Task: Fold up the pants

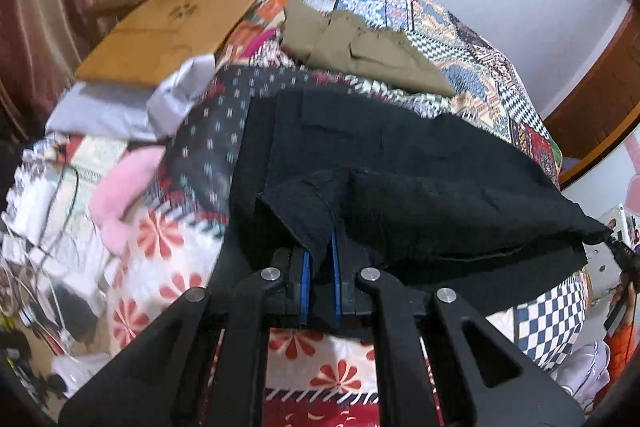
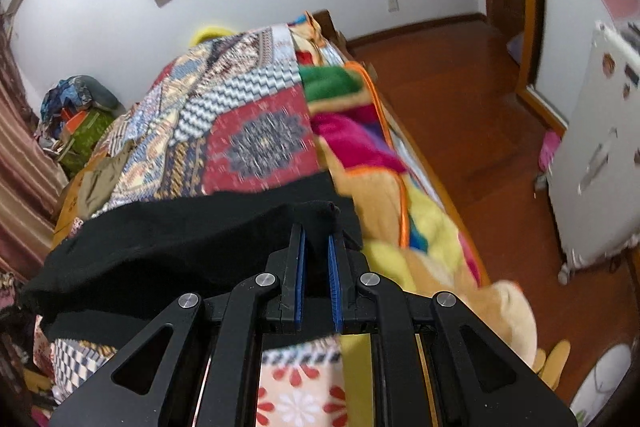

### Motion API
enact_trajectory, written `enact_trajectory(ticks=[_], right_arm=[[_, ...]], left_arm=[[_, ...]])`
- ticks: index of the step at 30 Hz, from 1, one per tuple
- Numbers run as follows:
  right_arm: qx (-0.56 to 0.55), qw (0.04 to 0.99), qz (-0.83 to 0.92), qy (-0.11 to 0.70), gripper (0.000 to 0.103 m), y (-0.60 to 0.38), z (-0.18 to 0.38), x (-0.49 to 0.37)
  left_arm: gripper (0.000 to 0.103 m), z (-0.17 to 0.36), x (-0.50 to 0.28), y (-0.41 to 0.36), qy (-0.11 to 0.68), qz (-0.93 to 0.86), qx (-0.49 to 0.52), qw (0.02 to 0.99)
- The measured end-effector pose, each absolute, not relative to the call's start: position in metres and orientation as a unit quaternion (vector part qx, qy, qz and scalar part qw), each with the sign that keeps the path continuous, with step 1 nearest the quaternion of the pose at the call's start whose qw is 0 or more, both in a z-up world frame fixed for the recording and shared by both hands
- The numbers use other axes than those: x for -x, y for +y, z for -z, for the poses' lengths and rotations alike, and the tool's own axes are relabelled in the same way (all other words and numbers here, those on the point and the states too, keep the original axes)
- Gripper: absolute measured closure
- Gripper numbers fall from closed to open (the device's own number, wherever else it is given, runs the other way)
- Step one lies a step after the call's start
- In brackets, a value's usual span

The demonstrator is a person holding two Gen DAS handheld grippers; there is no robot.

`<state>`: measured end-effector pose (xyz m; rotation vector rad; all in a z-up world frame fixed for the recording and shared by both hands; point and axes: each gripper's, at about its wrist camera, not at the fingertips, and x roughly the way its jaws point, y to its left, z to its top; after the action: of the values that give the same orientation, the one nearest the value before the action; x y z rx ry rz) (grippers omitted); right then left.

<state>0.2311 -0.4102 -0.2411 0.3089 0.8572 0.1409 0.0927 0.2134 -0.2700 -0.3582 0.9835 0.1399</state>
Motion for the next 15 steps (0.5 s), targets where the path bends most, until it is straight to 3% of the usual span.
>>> enact_trajectory(ticks=[10, 15], right_arm=[[-0.126, 0.882, -0.059, 0.449, 0.093, -0.408, 0.275, -0.208], [-0.129, 0.875, -0.061, 0.462, 0.09, -0.41, 0.278, -0.206]], left_arm=[[0.087, 0.298, -0.073, 0.217, 0.484, -0.073, 0.204, 0.848], [0.071, 0.295, -0.063, 0.215, 0.491, -0.086, 0.194, 0.845]])
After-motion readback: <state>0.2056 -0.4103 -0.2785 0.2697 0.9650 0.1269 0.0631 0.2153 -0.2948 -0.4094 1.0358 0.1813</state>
